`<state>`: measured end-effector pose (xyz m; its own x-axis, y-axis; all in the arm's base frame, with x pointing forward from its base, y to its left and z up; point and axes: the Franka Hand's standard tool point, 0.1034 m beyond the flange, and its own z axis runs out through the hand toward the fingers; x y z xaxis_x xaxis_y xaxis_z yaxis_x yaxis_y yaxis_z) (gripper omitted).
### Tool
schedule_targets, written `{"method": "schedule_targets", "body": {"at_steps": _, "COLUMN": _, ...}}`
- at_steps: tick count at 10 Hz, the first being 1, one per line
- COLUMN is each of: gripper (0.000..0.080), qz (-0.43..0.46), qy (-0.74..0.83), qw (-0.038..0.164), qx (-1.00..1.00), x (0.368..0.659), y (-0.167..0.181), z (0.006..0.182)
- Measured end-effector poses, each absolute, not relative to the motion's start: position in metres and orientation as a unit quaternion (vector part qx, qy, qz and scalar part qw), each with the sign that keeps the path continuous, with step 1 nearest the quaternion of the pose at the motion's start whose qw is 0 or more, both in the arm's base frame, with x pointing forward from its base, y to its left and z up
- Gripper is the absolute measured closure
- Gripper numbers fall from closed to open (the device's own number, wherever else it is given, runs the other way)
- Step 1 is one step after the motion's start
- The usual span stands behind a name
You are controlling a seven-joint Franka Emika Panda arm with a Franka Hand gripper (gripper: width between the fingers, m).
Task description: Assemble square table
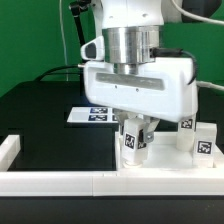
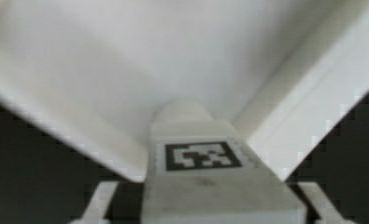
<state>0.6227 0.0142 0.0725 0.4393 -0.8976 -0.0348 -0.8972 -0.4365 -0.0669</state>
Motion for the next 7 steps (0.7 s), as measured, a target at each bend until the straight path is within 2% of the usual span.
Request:
{"method": "schedule_targets", "body": {"at_steps": 2, "gripper": 0.0506, "qz": 0.025, "qy": 0.671, "qw": 0.074, "qx": -0.737, "x": 0.6265, "y": 0.0073, "z": 0.0684}}
{"method": "schedule_targets", "body": {"at_steps": 6, "gripper": 0.0506, "qz": 0.024, "qy": 0.713, "qw": 0.078, "qx": -0.697, "x": 0.6264, "y": 0.0086, "z": 0.0673}}
{"method": "schedule_targets", "body": {"at_steps": 7, "gripper": 0.0407, "qz": 0.024, "qy": 0.710, "qw": 0.078, "qx": -0.700, "x": 0.6261, "y": 0.0092, "z": 0.0666}}
